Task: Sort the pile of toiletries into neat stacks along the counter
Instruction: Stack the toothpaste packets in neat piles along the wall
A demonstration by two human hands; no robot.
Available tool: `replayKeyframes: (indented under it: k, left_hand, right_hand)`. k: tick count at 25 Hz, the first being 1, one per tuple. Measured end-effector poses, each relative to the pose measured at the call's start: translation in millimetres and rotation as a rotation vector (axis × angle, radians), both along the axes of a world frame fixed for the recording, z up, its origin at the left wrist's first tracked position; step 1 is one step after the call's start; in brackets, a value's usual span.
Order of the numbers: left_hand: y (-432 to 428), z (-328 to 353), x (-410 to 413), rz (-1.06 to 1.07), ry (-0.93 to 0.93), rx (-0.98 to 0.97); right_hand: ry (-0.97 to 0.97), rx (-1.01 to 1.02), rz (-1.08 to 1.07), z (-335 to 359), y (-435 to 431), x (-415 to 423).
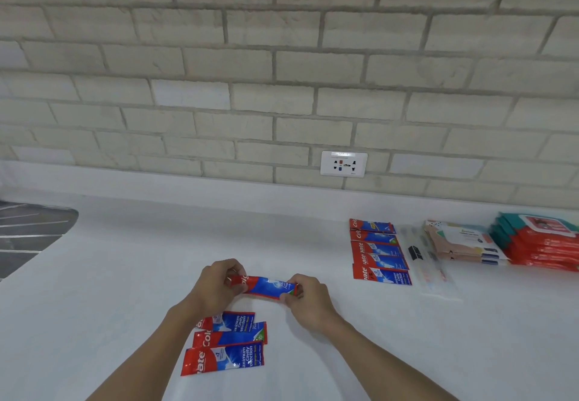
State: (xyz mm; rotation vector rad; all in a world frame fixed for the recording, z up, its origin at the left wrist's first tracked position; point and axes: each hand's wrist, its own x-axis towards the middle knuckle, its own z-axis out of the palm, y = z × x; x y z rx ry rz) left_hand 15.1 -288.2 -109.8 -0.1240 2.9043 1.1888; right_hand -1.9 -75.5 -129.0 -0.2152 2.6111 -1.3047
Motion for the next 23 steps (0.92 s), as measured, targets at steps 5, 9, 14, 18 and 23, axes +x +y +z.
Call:
replayKeyframes:
  k: [5, 9, 14, 18, 23]
  left_hand:
    - [22.9, 12.9, -18.8, -0.103, -0.057, 0.097]
    - [51.2, 18.9, -43.0, -0.144, -0.088, 0.200]
    - [98.2, 25.4, -77.0, -0.172, -0.099, 0.319]
    - [135.8, 22.0, -105.0, -0.188, -0.115, 0.357]
    - [178.6, 13.3, -135.9, -0.115, -0.107, 0.415]
  right_hand:
    - [-0.014, -0.029, -0.033, 11.8, 38.5, -16.7]
    - [-0.046, -0.077, -0.076, 19.1, 72.8, -29.9]
    - [-0.038, -0.076, -0.178, 29.8, 121.2, -51.9]
    - [-0.044, -0.147, -0.303, 31.3, 155.6, -69.2]
    - [-0.011, -0.170, -0.416, 28.3, 185.5, -98.3]
